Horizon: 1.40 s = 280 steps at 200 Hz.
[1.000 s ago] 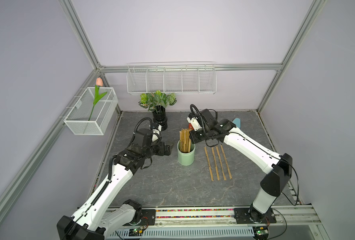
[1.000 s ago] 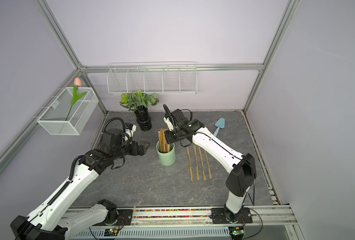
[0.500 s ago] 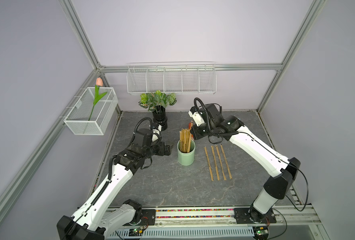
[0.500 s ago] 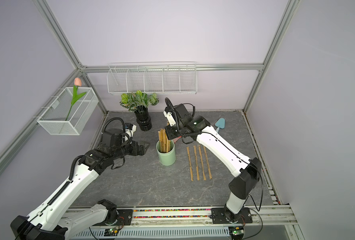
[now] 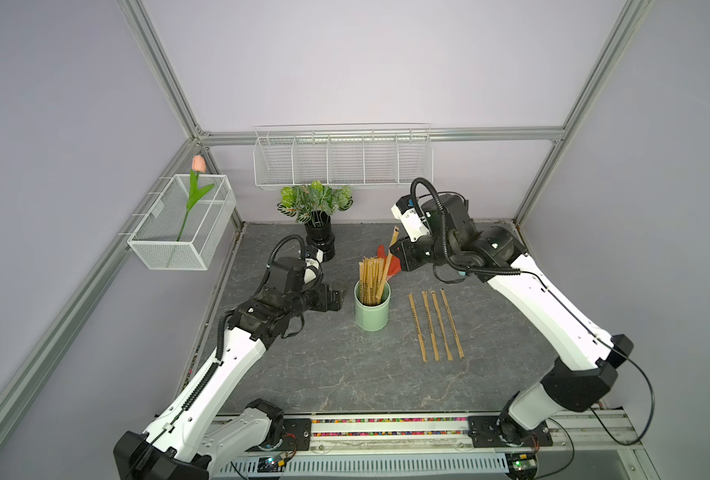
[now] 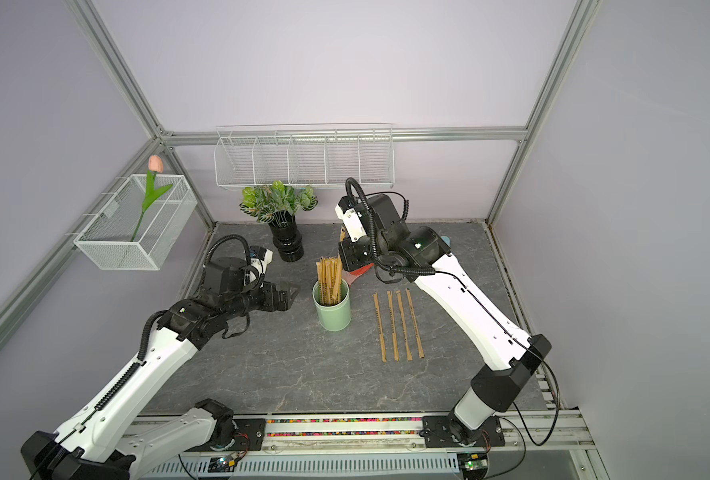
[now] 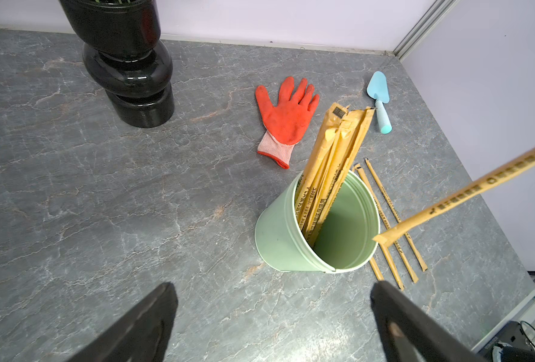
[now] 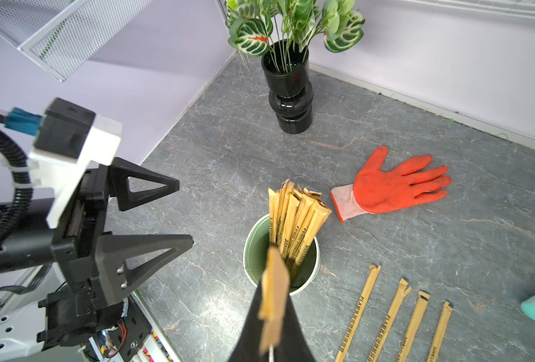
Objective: Take the straws out of the storage container
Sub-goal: Place the straw at the center of the board.
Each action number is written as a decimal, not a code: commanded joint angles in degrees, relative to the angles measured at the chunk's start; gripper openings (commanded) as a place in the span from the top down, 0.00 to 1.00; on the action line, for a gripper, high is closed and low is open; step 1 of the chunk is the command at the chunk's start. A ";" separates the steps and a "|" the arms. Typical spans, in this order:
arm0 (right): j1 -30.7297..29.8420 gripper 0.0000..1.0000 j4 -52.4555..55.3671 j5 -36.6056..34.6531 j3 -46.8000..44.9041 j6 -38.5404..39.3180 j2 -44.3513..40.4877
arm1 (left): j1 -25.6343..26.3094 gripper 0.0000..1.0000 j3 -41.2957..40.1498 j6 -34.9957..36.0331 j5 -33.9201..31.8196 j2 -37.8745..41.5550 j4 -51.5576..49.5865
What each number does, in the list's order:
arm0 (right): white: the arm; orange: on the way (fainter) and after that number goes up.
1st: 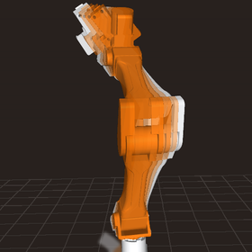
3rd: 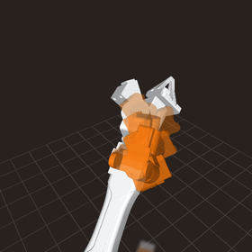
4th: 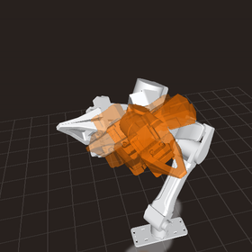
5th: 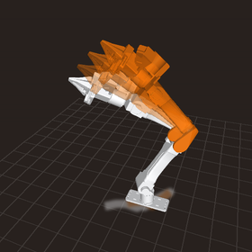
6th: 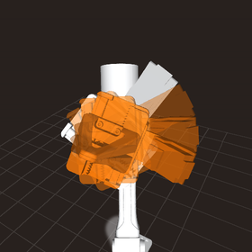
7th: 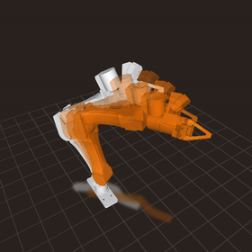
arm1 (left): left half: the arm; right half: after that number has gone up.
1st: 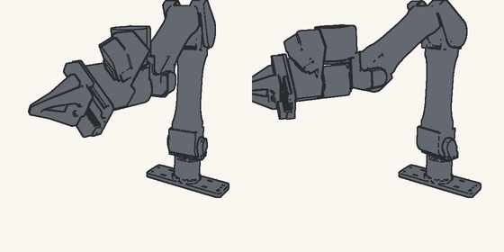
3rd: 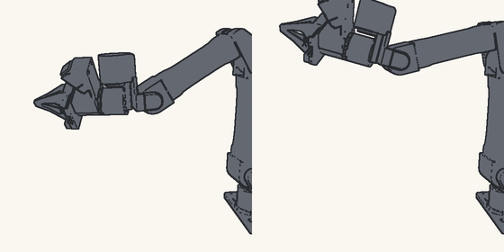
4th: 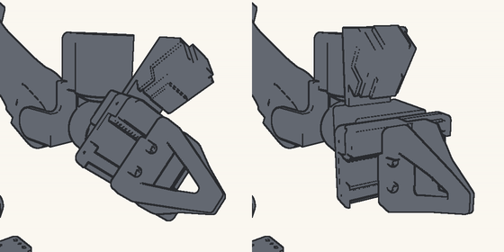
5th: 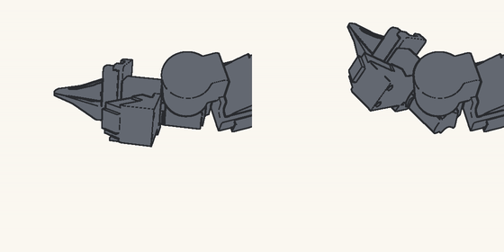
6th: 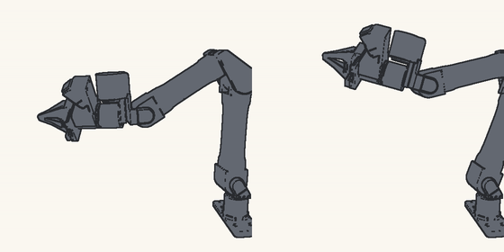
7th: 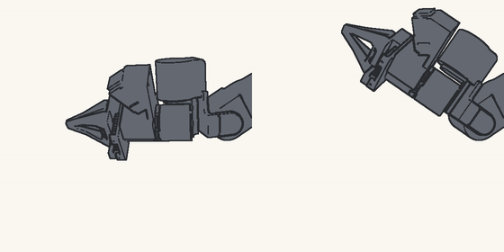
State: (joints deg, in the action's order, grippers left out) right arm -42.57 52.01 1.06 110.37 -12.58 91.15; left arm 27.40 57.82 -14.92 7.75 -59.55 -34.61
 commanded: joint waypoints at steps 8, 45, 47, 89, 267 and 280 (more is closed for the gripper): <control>1.14 0.93 2.22 -1.10 0.92 1.16 -3.65 | 0.34 0.00 0.27 0.36 0.25 0.14 -0.06; 3.45 0.93 6.48 -2.19 1.23 1.92 -5.96 | 0.37 0.00 0.31 0.40 0.25 0.06 -0.15; 3.56 0.93 6.78 -2.24 1.25 1.98 -6.16 | 0.33 0.00 0.35 0.35 0.25 0.05 -0.16; 7.12 0.93 12.45 -3.12 1.19 2.56 -8.09 | 0.37 0.00 0.36 0.34 0.34 0.03 -0.12; 21.34 0.93 26.27 -2.84 -12.93 6.39 -9.08 | 0.38 0.00 0.54 0.24 0.21 -0.19 -0.41; 21.99 0.93 27.35 -3.36 -13.23 6.74 -8.42 | 0.38 0.00 0.54 0.28 0.25 -0.22 -0.37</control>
State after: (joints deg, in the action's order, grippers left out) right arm -21.80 75.31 -2.52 98.48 -7.84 81.34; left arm 27.44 57.82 -14.92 7.75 -59.64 -34.63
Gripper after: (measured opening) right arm 0.069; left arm 0.996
